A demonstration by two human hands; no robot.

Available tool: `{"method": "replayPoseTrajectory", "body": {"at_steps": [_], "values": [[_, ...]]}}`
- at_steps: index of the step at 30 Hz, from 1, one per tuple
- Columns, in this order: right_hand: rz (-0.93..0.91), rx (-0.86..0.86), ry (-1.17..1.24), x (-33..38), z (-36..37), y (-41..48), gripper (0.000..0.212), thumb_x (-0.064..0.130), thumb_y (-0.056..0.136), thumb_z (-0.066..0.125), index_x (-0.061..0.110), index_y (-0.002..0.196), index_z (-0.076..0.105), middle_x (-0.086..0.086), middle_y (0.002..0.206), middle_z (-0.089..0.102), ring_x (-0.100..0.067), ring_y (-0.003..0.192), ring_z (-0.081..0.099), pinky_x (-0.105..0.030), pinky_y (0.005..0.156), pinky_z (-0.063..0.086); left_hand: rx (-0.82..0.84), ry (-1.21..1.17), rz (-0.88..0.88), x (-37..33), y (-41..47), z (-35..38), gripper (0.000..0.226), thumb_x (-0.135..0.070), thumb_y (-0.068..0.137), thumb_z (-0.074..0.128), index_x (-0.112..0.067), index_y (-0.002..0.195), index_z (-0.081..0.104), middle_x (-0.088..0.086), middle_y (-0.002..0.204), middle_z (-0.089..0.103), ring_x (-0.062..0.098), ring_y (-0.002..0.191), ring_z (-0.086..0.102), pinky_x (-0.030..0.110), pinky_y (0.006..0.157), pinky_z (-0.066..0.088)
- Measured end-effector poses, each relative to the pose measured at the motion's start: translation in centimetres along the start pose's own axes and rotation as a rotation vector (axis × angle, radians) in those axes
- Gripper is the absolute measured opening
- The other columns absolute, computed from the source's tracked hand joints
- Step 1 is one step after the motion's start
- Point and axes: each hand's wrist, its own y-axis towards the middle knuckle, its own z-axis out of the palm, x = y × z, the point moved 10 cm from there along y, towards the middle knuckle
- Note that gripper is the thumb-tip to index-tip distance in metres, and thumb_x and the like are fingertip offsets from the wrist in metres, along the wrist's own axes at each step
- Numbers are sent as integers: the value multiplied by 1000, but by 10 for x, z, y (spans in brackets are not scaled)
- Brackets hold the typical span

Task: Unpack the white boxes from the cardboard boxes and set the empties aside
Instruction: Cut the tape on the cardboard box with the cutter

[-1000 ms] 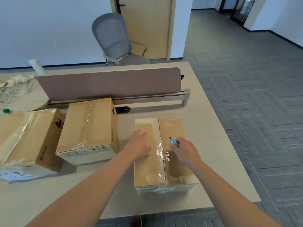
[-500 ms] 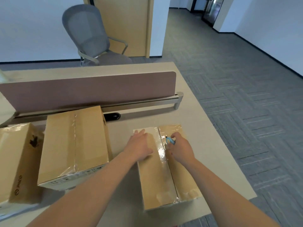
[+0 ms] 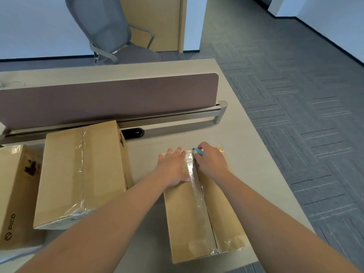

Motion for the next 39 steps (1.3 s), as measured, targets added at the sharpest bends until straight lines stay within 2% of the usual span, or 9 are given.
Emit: {"method": "replayPoseTrajectory", "body": {"at_steps": [9, 19, 22, 28, 32, 35, 37, 39], "values": [[-79, 14, -176, 15, 2, 8, 18, 26, 99, 49, 15, 110, 55, -8, 94, 66, -30, 83, 60, -35, 66, 48, 11, -29, -8, 0, 0, 1, 104, -53, 81, 71, -19, 157, 9, -1, 165, 0, 32, 151, 0, 58, 119, 7], [-104, 69, -351, 32, 3, 5, 15, 14, 95, 47, 14, 106, 58, -7, 92, 62, -31, 84, 57, -32, 64, 41, 23, -64, -9, 1, 1, 4, 104, -51, 82, 71, -21, 158, 7, -1, 166, -3, 32, 151, -4, 58, 119, 4], [-96, 87, -346, 30, 4, 0, 11, 17, 96, 48, 16, 103, 57, -4, 87, 55, -28, 81, 54, -31, 64, 41, 21, -62, -11, 1, 2, 4, 104, -52, 82, 71, -21, 157, 6, -1, 166, -3, 32, 151, -4, 58, 119, 4], [-88, 162, -324, 19, 11, -21, 7, 26, 93, 55, 21, 92, 50, -2, 91, 62, -24, 82, 57, -29, 55, 36, 25, -50, -19, 2, 2, 6, 106, -53, 82, 71, -20, 157, 4, -1, 165, -6, 31, 151, -5, 58, 119, 4], [-72, 187, -279, 2, 12, -50, 5, 28, 93, 53, 23, 94, 53, 4, 84, 57, -24, 83, 58, -29, 56, 36, 1, -25, -22, 1, -3, 4, 103, -53, 84, 68, -19, 157, 4, 5, 165, -7, 33, 151, -6, 56, 119, 3], [-37, 218, -271, -12, 16, -73, 13, 27, 92, 51, 23, 103, 58, 3, 87, 58, -23, 84, 58, -30, 61, 41, -74, -23, -10, -5, -16, 0, 84, -42, 89, 67, -17, 154, 19, 17, 163, -2, 38, 150, -4, 52, 121, 5], [-32, 231, -260, -15, 15, -84, 13, 25, 92, 51, 24, 102, 59, 3, 88, 58, -23, 82, 54, -30, 63, 41, -165, -1, 41, -18, -29, -6, 57, -28, 89, 64, -14, 139, 40, 21, 157, 14, 40, 148, 10, 48, 119, 18], [-20, 220, -252, -14, 13, -90, 7, 23, 91, 50, 27, 95, 55, 4, 82, 54, -23, 80, 53, -29, 64, 38, -212, -8, 56, -28, -43, -5, 46, -30, 83, 66, -15, 123, 50, 15, 141, 31, 34, 135, 29, 42, 109, 33]]}}
